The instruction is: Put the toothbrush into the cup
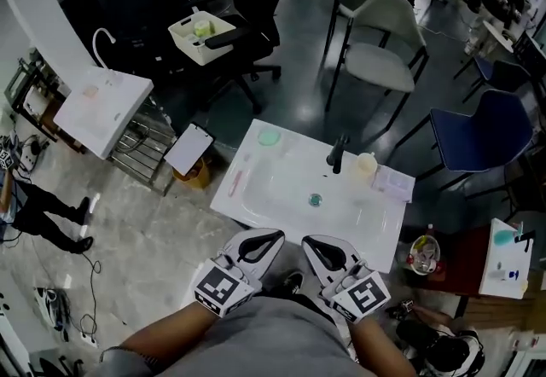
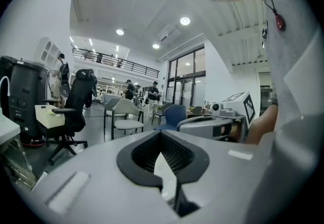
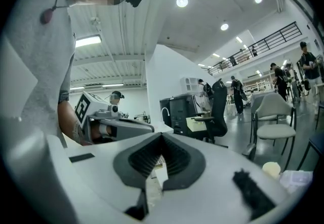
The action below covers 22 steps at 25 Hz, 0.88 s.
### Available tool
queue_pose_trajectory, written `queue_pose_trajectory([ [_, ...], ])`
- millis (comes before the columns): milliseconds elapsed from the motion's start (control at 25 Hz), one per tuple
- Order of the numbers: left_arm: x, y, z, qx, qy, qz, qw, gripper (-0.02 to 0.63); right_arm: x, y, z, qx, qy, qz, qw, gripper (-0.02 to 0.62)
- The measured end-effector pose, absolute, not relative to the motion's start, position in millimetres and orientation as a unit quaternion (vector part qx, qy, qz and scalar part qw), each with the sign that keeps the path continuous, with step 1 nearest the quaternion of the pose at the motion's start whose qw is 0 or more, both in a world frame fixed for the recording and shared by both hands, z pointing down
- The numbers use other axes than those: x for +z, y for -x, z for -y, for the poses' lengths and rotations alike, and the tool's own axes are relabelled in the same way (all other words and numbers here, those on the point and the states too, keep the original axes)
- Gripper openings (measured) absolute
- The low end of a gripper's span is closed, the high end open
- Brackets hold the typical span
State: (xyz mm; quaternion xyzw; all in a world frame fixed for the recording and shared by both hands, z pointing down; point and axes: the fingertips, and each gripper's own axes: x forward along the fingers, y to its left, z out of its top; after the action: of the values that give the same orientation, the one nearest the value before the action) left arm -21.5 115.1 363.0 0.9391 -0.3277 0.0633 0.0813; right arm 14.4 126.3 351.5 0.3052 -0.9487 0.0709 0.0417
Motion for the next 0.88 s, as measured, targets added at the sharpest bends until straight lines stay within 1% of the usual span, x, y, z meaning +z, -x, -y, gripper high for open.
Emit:
queue_pose_trajectory([
  [280,376.6,24.9,-90.6,0.079,-0.925,0.360,0.095,0.009,364.6,-8.4,-100.2,0.070,-0.277,0.957,0.048,0.009],
  [880,431.4,73.7,8.3,0.118,-0.912,0.372,0.129,0.009,404.2,39.4,-2.1,0.084,-0.286,0.952,0.067,0.009],
])
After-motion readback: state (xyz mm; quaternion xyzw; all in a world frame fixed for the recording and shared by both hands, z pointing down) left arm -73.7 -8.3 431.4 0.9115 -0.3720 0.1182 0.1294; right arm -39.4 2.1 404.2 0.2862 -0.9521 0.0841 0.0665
